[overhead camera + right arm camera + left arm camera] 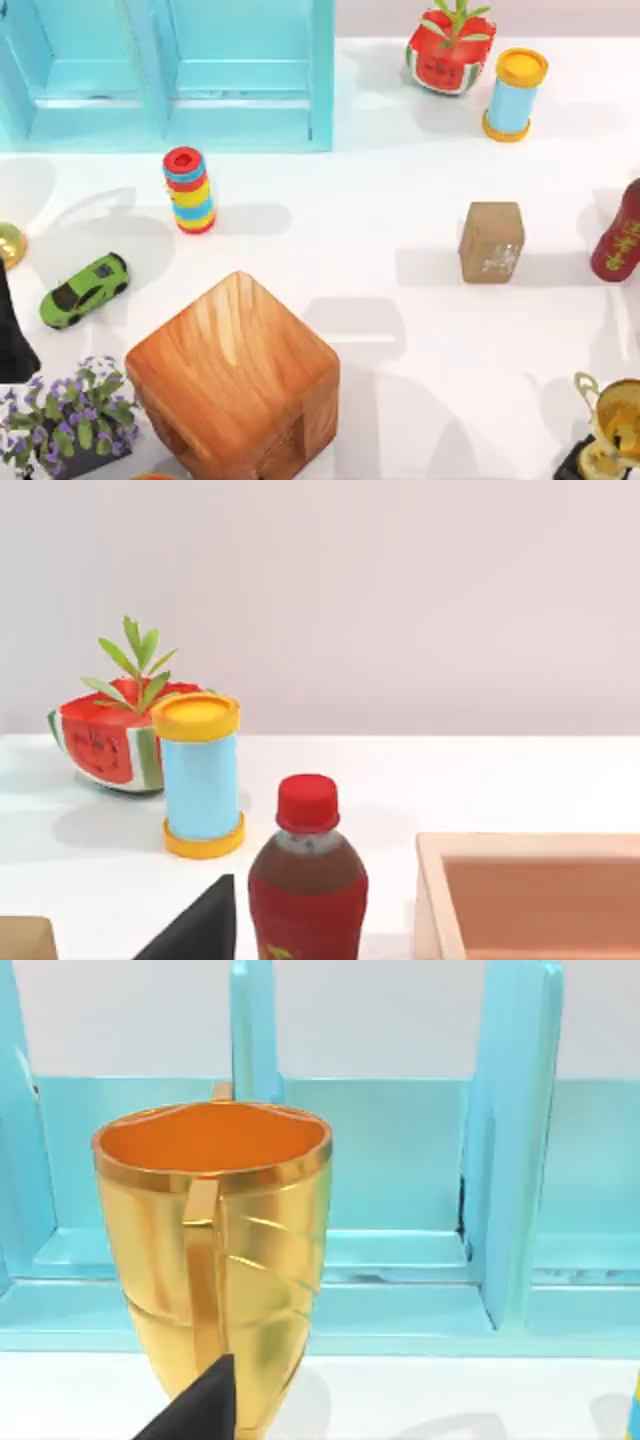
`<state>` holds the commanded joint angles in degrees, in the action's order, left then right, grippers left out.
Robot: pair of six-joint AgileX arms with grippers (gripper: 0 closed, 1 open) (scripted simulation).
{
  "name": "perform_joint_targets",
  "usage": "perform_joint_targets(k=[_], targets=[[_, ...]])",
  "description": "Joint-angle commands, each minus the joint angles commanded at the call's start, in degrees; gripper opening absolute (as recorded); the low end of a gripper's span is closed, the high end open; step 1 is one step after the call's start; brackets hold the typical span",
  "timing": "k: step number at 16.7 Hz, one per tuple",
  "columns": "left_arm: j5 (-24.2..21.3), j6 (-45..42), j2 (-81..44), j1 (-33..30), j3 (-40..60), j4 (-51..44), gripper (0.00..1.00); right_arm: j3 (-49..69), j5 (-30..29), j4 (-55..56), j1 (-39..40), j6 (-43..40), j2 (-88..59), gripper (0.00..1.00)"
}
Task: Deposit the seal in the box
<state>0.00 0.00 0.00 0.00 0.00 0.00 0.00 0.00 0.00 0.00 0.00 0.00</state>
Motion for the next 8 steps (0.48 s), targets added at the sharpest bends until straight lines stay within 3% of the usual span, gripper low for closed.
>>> perform_joint_targets(k=[4, 8], targets=[[0.0, 0.0, 0.0, 0.0, 0.0, 0.0, 1.0, 1.73, 0.0, -1.49, 0.41, 0.43, -1.75, 1.0], [0.0, 0.0, 0.0, 0.0, 0.0, 0.0, 1.0, 12.4, 0.02, -9.78, 2.69, 2.83, -12.59, 1.0]])
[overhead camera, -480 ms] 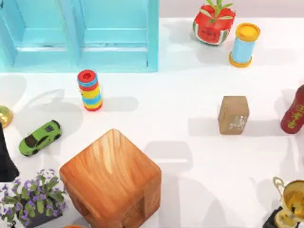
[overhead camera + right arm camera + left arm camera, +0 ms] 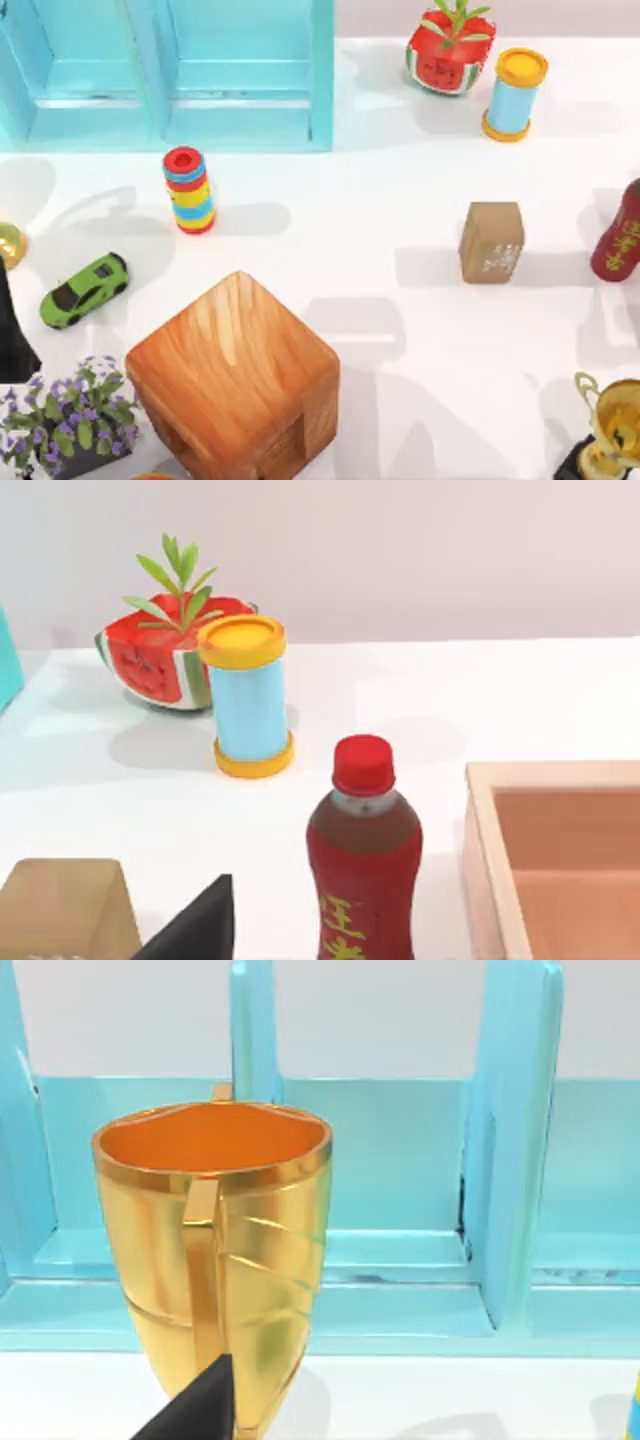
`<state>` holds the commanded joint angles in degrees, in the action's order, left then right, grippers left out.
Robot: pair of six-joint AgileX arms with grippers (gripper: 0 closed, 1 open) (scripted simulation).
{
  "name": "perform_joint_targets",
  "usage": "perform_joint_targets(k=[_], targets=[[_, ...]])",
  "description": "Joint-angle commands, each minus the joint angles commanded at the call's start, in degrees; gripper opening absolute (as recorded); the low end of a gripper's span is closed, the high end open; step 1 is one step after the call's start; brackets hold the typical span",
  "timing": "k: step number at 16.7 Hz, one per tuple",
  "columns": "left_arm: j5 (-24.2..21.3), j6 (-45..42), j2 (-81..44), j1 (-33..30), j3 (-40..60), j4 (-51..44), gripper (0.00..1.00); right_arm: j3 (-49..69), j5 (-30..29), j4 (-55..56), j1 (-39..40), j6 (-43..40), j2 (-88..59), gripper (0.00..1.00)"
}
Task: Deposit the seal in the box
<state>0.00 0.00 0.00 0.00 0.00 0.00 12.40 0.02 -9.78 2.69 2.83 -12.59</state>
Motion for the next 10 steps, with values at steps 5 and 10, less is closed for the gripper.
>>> perform_joint_targets(k=[5, 10], targets=[[0.0, 0.0, 0.0, 0.0, 0.0, 0.0, 1.0, 23.97, 0.03, -16.84, 4.63, 4.86, -25.74, 1.0], [0.0, 0.0, 0.0, 0.0, 0.0, 0.0, 1.0, 52.78, 0.06, -36.44, 10.03, 10.53, -57.91, 1.0]])
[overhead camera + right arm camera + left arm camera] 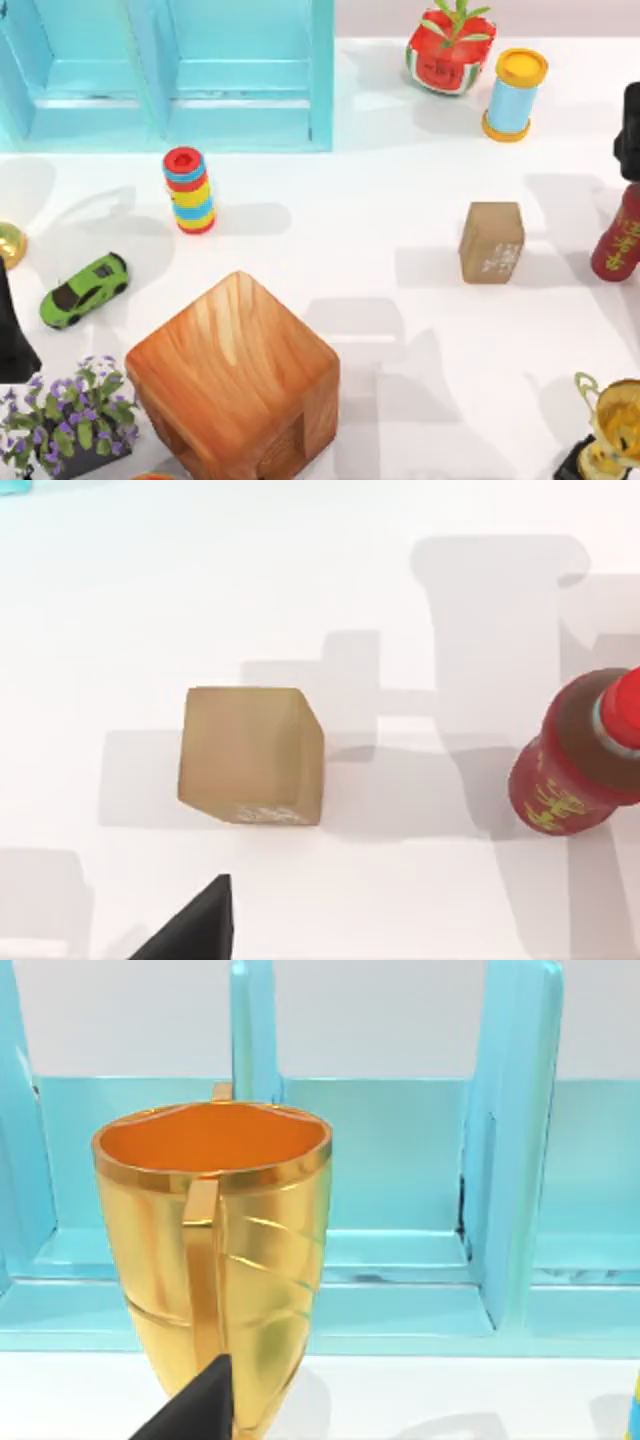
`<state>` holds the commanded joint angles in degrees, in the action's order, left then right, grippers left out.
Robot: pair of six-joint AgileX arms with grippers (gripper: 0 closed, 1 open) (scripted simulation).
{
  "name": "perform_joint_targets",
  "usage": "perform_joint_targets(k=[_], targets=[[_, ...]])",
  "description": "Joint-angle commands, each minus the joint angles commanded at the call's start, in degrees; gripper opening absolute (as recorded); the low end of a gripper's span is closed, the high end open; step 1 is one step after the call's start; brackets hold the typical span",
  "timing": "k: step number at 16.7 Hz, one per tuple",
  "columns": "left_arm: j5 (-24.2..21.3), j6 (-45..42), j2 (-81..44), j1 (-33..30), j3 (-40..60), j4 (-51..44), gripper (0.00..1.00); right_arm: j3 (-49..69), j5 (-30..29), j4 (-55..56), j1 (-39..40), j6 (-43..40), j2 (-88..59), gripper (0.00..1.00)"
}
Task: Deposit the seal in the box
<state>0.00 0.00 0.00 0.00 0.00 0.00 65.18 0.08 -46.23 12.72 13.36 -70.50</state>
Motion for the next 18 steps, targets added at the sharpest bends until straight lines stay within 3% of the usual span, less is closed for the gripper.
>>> perform_joint_targets(k=[5, 9, 13, 18], targets=[[0.0, 0.0, 0.0, 0.0, 0.0, 0.0, 1.0, 26.87, 0.03, -17.72, 4.88, 5.12, -30.07, 1.0], [0.0, 0.0, 0.0, 0.0, 0.0, 0.0, 1.0, 41.81, 0.05, -27.99, 7.7, 8.08, -46.42, 1.0], [0.0, 0.0, 0.0, 0.0, 0.0, 0.0, 1.0, 48.38, 0.06, -32.82, 9.03, 9.48, -53.73, 1.0], [0.0, 0.0, 0.0, 0.0, 0.0, 0.0, 1.0, 48.52, 0.07, -32.91, 8.78, 9.49, -53.98, 1.0]])
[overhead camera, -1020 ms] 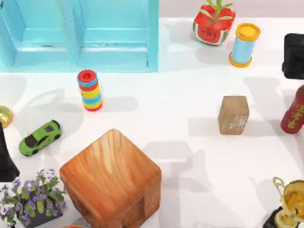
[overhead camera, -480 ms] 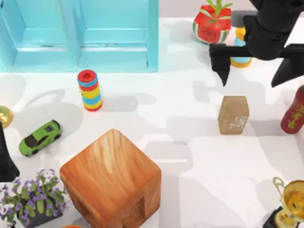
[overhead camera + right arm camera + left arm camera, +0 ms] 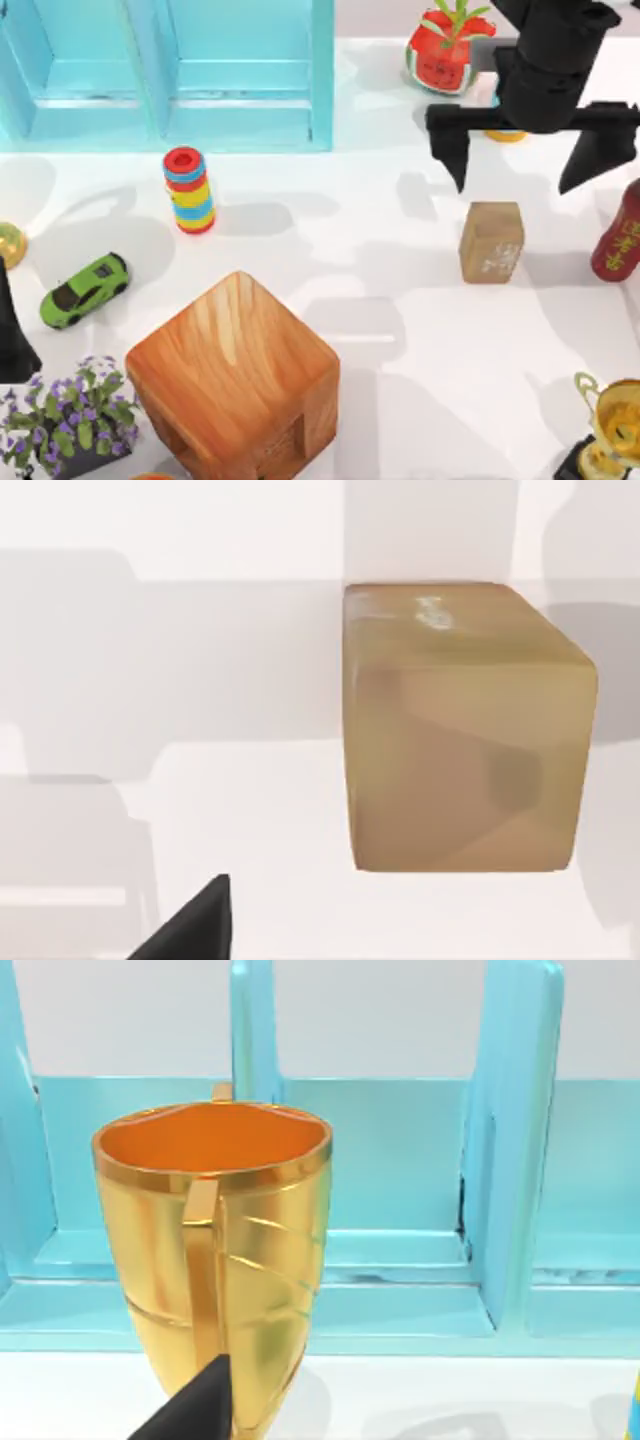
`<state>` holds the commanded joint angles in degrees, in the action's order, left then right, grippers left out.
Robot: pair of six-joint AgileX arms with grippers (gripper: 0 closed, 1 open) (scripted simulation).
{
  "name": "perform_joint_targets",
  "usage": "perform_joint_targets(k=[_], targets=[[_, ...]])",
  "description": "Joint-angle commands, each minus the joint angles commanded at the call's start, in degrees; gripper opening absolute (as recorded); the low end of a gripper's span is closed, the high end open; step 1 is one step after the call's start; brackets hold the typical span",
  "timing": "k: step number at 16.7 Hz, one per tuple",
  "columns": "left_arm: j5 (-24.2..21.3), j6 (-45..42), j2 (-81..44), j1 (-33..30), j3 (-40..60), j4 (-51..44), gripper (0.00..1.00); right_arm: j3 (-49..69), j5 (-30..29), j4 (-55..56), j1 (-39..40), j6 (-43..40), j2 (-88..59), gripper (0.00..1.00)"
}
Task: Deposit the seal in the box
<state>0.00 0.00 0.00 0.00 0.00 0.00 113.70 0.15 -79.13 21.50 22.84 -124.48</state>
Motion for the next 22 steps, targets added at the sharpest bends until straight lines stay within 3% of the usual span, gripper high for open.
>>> perform_joint_targets(k=[3, 10, 15, 22], targets=[[0.0, 0.0, 0.0, 0.0, 0.0, 0.0, 1.0, -2.24, -0.02, 2.28, 0.13, -0.1, -0.28, 1.0], [0.0, 0.0, 0.0, 0.0, 0.0, 0.0, 1.0, -16.02, -0.02, 19.23, 0.71, 0.43, -2.98, 1.0], [0.0, 0.0, 0.0, 0.0, 0.0, 0.0, 1.0, -17.55, -0.04, 20.81, 0.52, 0.31, -3.32, 1.0], [0.0, 0.0, 0.0, 0.0, 0.0, 0.0, 1.0, -17.55, -0.04, 20.81, 0.52, 0.31, -3.32, 0.47]])
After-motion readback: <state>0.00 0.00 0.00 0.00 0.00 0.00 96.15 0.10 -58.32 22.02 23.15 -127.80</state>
